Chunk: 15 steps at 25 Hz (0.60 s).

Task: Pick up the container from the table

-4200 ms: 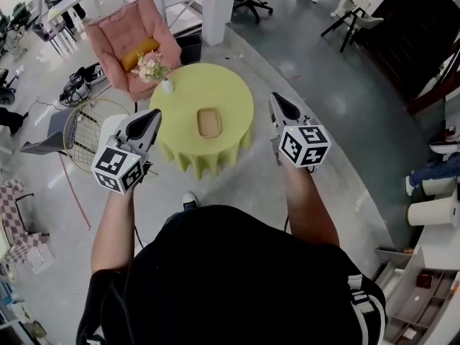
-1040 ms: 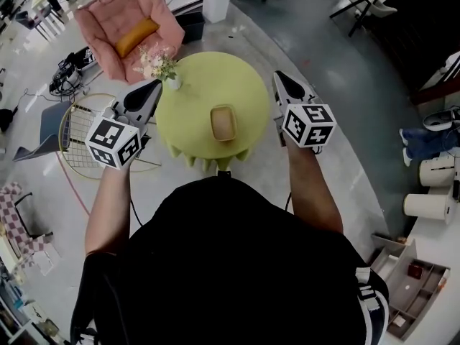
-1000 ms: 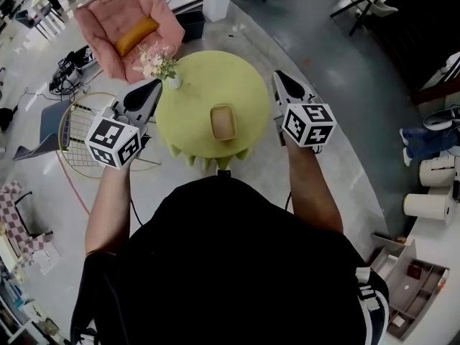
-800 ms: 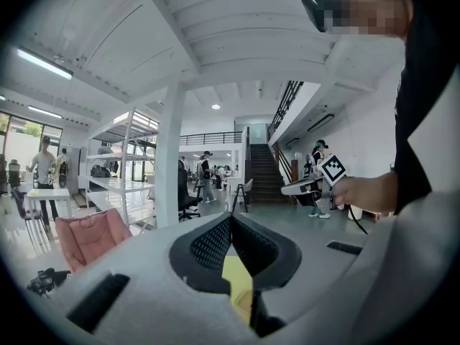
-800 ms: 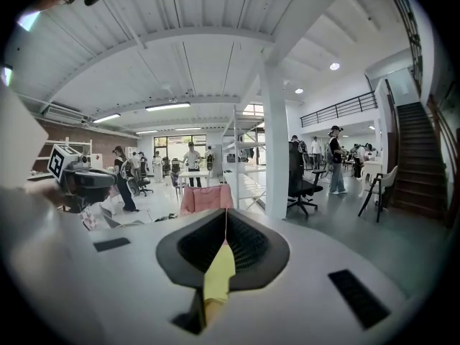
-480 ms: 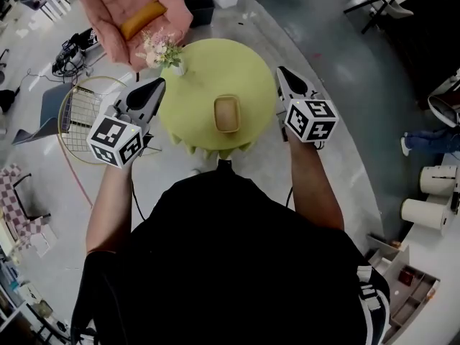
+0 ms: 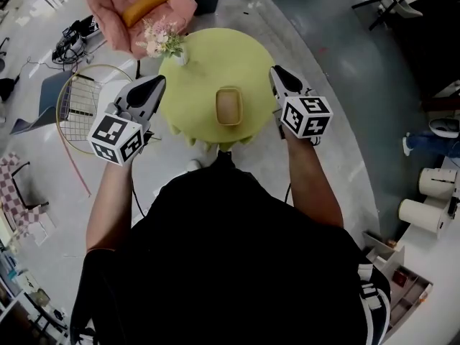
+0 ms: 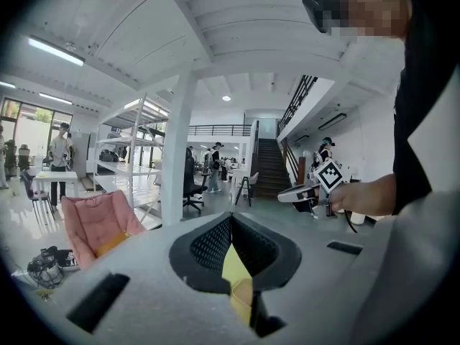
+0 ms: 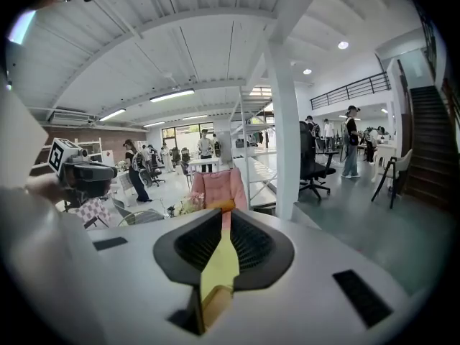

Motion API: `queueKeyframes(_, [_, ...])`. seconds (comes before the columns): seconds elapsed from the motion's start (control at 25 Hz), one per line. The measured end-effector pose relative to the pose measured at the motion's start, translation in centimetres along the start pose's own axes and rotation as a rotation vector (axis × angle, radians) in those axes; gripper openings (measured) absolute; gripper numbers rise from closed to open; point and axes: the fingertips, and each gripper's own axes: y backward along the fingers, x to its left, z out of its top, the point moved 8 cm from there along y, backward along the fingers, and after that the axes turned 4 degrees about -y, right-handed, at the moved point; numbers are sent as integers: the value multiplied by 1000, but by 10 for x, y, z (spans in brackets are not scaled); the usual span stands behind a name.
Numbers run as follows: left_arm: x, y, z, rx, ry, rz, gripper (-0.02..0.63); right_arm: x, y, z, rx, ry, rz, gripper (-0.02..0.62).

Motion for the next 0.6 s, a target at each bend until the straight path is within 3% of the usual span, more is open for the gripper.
queueKeyframes(0.48, [0, -8, -19, 20, 30, 21, 17, -10, -34, -51, 103, -48, 40, 58])
queueKeyframes(0.6, [3, -9, -24, 32, 41, 23, 17, -14, -44, -62, 136, -61, 59, 87])
